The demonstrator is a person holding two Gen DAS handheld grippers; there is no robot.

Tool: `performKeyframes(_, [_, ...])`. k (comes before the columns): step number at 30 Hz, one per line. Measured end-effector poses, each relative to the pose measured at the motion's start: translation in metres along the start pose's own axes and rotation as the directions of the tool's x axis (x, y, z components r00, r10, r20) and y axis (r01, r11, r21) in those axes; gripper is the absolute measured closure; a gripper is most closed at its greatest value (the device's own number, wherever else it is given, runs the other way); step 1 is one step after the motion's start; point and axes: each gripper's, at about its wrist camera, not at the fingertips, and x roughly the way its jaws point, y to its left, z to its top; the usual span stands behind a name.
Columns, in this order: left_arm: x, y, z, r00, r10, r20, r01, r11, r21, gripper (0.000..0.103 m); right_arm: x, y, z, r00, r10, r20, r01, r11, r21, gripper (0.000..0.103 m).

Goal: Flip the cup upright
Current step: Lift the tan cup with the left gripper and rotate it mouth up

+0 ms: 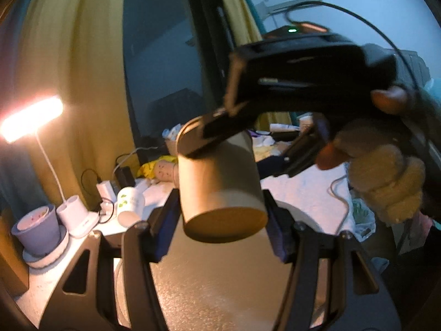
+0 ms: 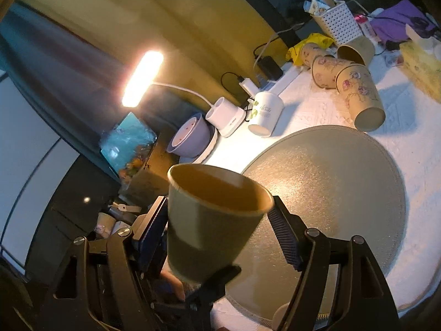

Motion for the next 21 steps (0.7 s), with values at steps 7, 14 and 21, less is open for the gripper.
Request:
performKeyframes(7, [0.002, 0.002, 0.001, 1.000, -0.010, -0.015, 0.010, 1.000, -0.008, 0.044, 0.006, 0.001, 0.004, 1.000, 0.009, -0.007, -0.009, 1.000, 0.000, 0.031])
performKeyframes(14, [0.009, 0.009, -0.001, 0.997, -0.040, -0.061, 0.036, 0.998, -0.059, 0.026, 0.011, 0.001, 0.013, 1.000, -0.019, 0.016, 0.019, 1.000, 0.004, 0.033])
performKeyframes(21, [0.020, 0.037, -0.005, 0.989, -0.068, -0.134, 0.038, 0.976, -0.213, 0.025, 0.008, 0.003, 0.024, 0.974, -0.195, 0.114, 0.203, 0.977, -0.060, 0.033])
